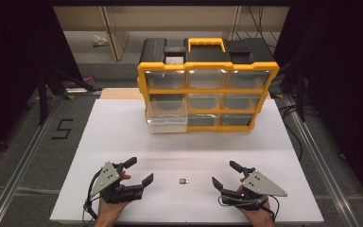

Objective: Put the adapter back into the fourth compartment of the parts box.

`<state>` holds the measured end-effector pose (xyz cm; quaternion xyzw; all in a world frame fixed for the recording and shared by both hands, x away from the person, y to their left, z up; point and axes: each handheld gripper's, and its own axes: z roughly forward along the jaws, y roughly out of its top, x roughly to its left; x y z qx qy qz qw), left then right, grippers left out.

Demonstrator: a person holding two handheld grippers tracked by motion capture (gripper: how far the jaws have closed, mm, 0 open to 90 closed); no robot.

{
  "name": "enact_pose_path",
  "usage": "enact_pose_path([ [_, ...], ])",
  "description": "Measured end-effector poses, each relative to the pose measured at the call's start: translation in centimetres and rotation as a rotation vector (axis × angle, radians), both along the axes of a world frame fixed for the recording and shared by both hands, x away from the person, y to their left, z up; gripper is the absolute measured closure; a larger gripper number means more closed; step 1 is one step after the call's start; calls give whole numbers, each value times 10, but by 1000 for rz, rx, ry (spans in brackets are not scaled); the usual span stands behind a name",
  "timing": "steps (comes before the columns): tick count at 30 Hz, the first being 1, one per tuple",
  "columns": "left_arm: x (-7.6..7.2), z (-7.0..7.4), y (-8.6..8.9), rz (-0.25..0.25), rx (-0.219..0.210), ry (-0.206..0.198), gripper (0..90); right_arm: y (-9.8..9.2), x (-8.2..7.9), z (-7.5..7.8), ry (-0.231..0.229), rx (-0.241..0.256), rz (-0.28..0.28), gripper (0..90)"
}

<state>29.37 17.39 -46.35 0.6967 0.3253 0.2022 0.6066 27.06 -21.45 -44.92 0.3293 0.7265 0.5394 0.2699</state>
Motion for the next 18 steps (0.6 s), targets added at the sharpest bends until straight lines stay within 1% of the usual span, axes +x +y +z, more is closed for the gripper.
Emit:
enact_pose_path([
  [4, 0, 0, -1, -2, 11, -7, 162, 1, 0, 0, 0, -4, 4, 227],
  [14, -1, 0, -1, -3, 12, -15, 162, 4, 1, -1, -5, -18, 16, 235],
  [16, -1, 1, -1, -2, 12, -17, 162, 5, 1, -1, -3, -22, 24, 236],
  [18, -2, 1, -1, -1, 13, -19, 162, 6, 2, -1, 6, -23, 48, 235],
])
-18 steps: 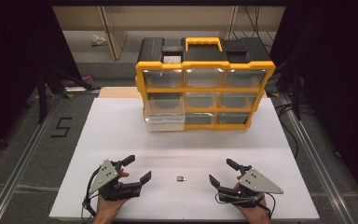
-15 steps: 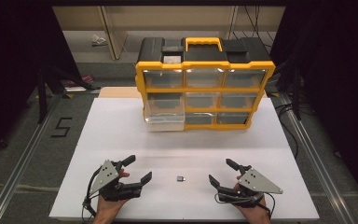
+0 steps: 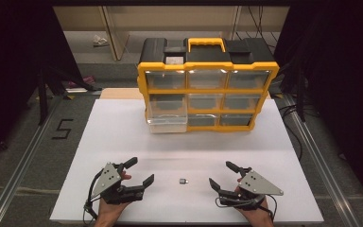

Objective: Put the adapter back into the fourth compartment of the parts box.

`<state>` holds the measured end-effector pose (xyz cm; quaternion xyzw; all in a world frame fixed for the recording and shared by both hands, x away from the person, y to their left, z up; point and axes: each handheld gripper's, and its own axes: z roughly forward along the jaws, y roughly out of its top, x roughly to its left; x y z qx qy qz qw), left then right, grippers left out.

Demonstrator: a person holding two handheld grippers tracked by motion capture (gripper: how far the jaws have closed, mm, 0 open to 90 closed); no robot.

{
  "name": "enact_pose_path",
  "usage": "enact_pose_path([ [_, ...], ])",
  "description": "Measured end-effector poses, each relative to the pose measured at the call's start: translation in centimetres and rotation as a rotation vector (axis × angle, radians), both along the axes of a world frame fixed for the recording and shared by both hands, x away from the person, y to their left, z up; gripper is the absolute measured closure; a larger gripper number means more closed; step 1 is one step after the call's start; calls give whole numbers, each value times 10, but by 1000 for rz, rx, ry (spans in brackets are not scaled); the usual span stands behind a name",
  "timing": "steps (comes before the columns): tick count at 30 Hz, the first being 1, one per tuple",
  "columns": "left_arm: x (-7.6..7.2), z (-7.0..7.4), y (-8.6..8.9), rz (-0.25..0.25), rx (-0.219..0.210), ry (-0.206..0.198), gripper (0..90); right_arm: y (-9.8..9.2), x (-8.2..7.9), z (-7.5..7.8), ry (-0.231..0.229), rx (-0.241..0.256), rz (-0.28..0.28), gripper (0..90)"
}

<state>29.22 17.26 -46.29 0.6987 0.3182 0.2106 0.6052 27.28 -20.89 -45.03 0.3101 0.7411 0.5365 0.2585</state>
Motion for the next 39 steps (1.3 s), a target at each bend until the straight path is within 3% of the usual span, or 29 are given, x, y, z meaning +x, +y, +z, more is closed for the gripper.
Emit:
enact_pose_path([
  [14, -1, 0, -1, -2, 13, -17, 162, 18, 4, 1, 70, -74, 109, 262],
  [18, -1, 0, -1, 1, 12, -18, 162, 29, 8, 0, 88, -162, 144, 299],
  [20, -1, 0, -1, 1, 11, -19, 162, 30, 9, 0, 93, -173, 155, 300],
  [24, -2, 0, -1, 4, 12, -21, 162, 46, 15, 0, 140, -266, 222, 324],
  [26, -2, 0, -1, 4, 12, -24, 163, 48, 16, -1, 143, -281, 228, 330],
  [28, -2, 0, -1, 4, 9, -25, 164, 57, 22, -2, 176, -335, 245, 353],
  [39, -2, 0, -1, 8, 11, -32, 165, 77, 39, -8, 260, -451, 280, 400],
])
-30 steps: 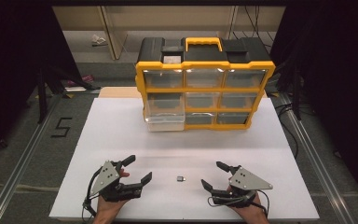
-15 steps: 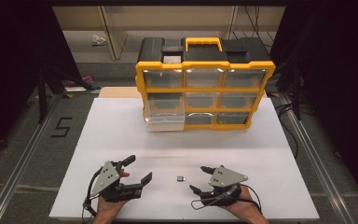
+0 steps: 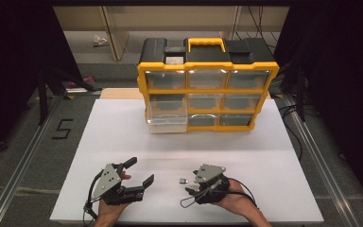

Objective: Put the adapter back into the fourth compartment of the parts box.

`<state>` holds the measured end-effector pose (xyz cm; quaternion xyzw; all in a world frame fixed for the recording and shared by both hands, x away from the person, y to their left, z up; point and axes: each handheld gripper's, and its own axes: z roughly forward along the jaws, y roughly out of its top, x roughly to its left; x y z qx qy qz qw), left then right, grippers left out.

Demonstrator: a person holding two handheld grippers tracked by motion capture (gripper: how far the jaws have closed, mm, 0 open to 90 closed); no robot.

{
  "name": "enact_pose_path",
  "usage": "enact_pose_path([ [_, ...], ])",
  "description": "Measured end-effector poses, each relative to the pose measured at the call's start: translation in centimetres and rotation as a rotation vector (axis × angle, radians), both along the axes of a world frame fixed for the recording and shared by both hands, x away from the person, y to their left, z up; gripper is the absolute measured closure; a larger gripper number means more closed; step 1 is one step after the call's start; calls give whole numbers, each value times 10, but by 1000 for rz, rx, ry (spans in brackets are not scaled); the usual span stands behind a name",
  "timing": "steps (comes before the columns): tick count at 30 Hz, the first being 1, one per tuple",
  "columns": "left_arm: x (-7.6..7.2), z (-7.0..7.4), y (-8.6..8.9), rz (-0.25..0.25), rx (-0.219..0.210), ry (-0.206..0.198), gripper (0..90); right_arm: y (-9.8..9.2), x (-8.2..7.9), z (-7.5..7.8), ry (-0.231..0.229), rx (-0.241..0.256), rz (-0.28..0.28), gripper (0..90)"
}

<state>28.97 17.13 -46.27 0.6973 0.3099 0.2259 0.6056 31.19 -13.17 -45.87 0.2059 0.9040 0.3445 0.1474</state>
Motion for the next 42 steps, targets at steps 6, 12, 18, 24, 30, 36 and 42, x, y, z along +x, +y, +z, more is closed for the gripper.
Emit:
enact_pose_path([
  [6, -1, 0, 0, -2, 4, -11, 165, 10, 10, -1, 25, -41, 22, 412],
  [12, -1, 1, 0, 2, -1, -15, 166, 16, 15, -2, 40, -70, 37, 434],
  [18, -2, 1, 0, 2, 1, -19, 167, 22, 21, -6, 67, -104, 37, 456],
  [24, -2, 1, 0, 0, -2, -20, 171, 25, 28, -10, 92, -124, 56, 509],
  [30, -2, 1, 0, -4, -1, -22, 172, 29, 32, -12, 109, -139, 69, 541],
  [36, -2, 1, 0, -8, -6, -21, 186, 39, 38, -13, 118, -170, 80, 590],
  [42, -2, 0, 0, -9, 2, -23, 193, 46, 39, -16, 134, -206, 96, 637],
])
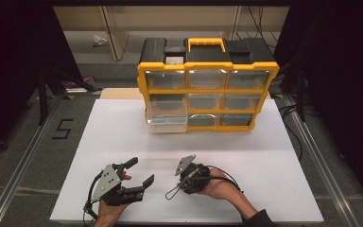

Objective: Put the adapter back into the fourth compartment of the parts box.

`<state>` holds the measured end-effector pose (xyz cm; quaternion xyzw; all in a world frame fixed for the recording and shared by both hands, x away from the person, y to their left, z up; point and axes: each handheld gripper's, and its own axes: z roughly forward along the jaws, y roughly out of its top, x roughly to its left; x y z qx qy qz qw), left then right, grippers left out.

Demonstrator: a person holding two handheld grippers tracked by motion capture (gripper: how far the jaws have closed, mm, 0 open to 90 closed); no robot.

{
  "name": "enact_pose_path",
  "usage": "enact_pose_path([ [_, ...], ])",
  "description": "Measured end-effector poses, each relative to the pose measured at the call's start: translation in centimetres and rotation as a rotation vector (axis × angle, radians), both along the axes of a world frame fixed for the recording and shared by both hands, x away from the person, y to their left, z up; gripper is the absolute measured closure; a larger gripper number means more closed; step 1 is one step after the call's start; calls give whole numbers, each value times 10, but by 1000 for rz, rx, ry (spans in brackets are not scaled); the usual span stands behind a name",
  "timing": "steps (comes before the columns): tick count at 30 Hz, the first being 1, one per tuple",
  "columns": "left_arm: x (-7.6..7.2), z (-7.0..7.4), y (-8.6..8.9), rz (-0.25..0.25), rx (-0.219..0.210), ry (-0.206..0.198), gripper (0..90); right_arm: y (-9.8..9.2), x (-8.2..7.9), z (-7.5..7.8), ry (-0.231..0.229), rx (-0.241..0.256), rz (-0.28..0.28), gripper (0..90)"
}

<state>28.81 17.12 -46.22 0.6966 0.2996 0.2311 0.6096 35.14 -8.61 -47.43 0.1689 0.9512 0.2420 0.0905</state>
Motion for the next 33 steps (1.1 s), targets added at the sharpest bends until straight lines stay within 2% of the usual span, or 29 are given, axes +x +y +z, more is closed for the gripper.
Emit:
enact_pose_path([
  [5, 0, 0, -1, -2, 5, -2, 193, -1, 2, 0, 55, 7, -3, 705],
  [8, 0, 0, -1, -4, 5, -3, 193, -2, 3, -1, 64, 26, -1, 726],
  [12, -1, 0, -1, -4, 5, -4, 193, -1, 2, -1, 60, 20, 12, 758],
  [16, -1, 0, -2, -9, 8, -6, 193, -2, -1, 1, 25, 17, 4, 759],
  [26, -1, 1, -1, -3, 8, -11, 193, -15, 1, 25, -96, 147, -38, 760],
  [33, -1, 1, -1, -3, 10, -11, 193, -23, 0, 41, -139, 223, -72, 760],
])
